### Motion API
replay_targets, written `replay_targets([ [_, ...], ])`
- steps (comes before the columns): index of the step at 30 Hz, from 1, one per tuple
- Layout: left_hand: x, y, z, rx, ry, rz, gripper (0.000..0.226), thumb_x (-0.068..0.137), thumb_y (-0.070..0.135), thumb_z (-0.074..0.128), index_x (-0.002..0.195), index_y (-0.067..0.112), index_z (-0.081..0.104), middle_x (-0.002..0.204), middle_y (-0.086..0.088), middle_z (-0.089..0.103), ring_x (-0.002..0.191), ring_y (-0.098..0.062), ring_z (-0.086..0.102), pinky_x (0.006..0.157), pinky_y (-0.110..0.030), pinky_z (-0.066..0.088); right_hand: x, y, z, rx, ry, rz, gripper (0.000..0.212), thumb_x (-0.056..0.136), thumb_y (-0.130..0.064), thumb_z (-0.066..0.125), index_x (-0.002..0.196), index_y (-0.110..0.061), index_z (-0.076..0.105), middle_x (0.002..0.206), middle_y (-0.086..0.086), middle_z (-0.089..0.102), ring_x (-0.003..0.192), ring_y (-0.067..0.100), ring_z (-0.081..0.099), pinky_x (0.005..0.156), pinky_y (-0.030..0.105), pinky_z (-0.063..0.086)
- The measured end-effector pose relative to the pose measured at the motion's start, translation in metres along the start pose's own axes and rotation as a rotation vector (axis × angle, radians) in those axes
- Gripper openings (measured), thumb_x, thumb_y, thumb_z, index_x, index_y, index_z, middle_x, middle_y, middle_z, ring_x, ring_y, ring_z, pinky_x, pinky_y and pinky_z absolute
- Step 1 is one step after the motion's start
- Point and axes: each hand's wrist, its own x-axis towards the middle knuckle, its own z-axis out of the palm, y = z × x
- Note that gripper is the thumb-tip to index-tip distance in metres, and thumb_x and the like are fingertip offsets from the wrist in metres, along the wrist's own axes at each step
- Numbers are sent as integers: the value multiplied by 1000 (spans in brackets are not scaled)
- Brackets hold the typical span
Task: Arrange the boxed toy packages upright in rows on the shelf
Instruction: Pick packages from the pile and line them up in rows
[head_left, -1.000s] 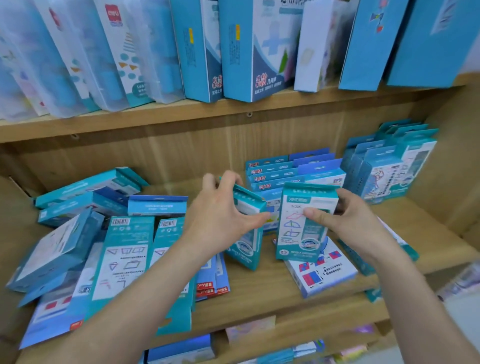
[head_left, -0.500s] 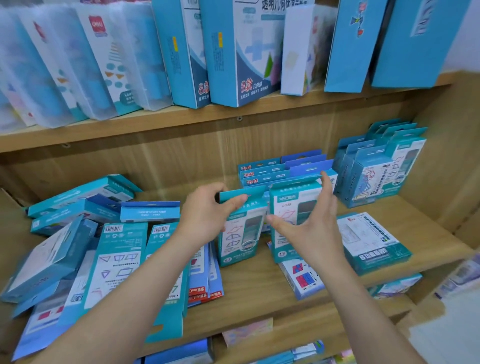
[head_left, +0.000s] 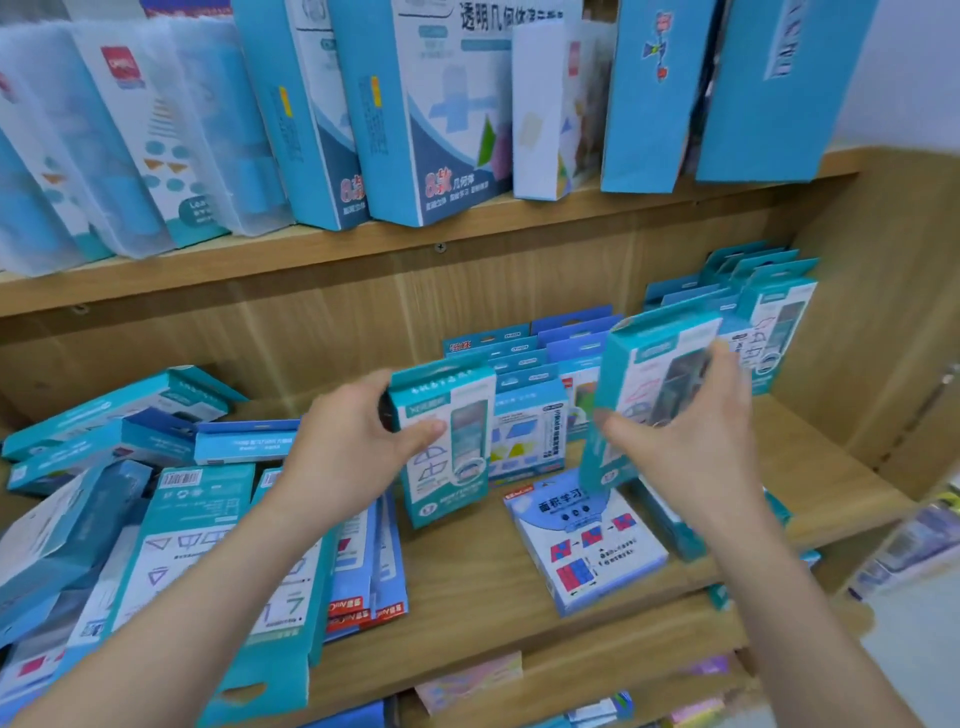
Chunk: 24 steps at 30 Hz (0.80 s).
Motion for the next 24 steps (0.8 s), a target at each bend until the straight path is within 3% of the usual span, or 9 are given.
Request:
replay_targets([
  [3,1,36,-6,-196,40,88,26,76,28,76,98,31,63,89,20,71,84,4,65,75,-23,53,32,17,-52,-41,102,-8,86,57,-28,86,128,-19,38,114,-1,39,107,15,43,92,28,36],
  [6,6,67,10,-366,31,104,27,75,18,77,96,29,64,89,18,73,83,-1,69,78,-29,55,65,45,-91,-69,223,-17,95,52,-35,86,131,-20,36,122,3,48,117,25,47,98,41,42],
  [8,12,85,29,-369,37,132,26,74,18,77,93,29,64,88,23,71,81,1,68,75,-22,54,85,62,-108,-85,233,-8,107,50,-38,85,138,-32,25,128,5,52,118,27,50,98,47,44],
  [11,22,113,60,-341,30,164,24,74,19,78,90,30,63,87,30,68,76,7,65,68,-10,49,108,81,-123,-161,178,7,126,57,-24,88,143,-48,-1,133,10,49,121,28,50,101,51,42],
  [14,33,139,87,-358,7,166,24,75,17,77,87,31,61,87,33,66,76,9,64,64,-4,44,123,96,-122,-268,114,-6,127,63,-25,85,143,-52,-10,117,15,48,106,35,54,91,45,46],
  [18,47,167,116,-383,9,160,24,76,17,76,87,33,61,86,32,67,78,8,64,64,-3,43,140,127,-109,-365,50,-6,118,70,-33,78,143,-50,-13,100,8,38,84,38,55,71,36,40],
  [24,58,185,150,-395,4,107,22,77,18,75,91,29,61,86,30,68,80,7,64,64,-6,45,159,166,-86,-385,13,87,110,76,-42,74,147,-44,-9,100,10,39,81,36,57,64,31,36],
])
